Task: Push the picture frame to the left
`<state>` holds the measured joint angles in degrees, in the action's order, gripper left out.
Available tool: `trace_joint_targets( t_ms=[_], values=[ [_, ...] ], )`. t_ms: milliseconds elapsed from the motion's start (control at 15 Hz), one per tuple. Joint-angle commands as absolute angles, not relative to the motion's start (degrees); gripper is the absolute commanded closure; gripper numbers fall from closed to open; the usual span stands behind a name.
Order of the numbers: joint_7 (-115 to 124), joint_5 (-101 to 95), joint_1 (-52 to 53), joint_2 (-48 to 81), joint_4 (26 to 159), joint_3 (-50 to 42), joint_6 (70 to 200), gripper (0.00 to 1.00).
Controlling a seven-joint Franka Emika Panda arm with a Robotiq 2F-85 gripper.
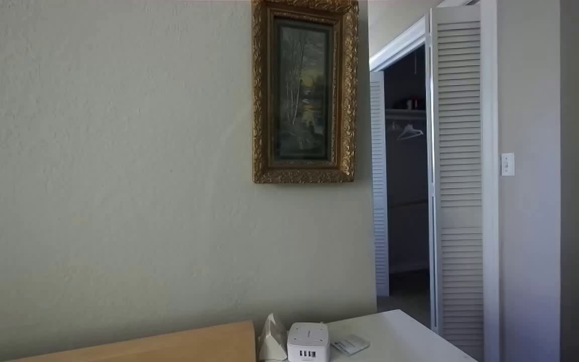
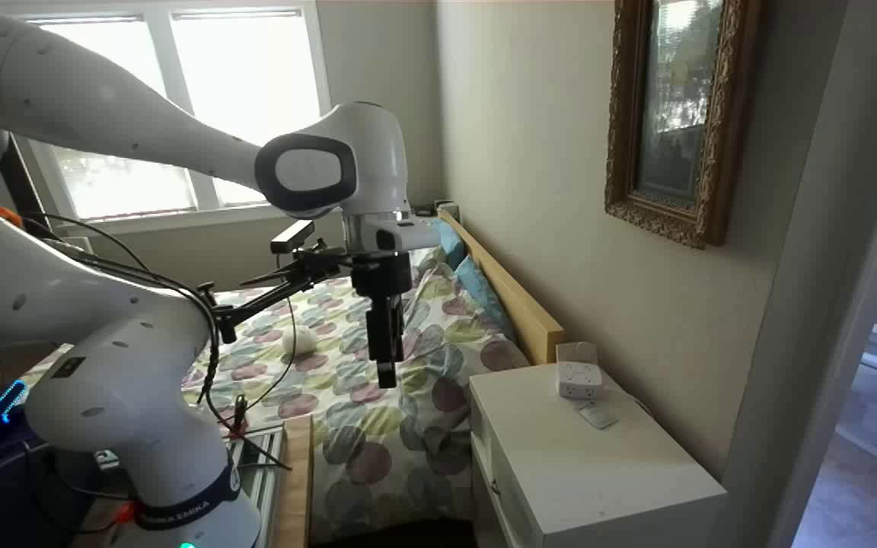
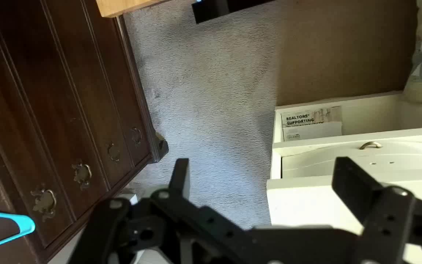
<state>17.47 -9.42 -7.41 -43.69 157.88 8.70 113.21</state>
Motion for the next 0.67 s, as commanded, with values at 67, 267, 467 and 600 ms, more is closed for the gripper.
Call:
trace_joint_targets(
  t_ms=[67, 267, 467, 600],
  values=[
    [18.0, -10.0, -6.6, -43.6, 157.8, 8.0, 113.0, 0.0],
    [18.0, -9.9, -6.7, -43.6, 157.8, 7.6, 112.7, 0.0],
    [16.4, -10.8, -6.4, -42.4, 157.5, 7.2, 115.0, 0.0],
    [13.5, -15.2, -6.1, -38.1, 154.7, 9.2, 117.7, 0.0]
  ],
)
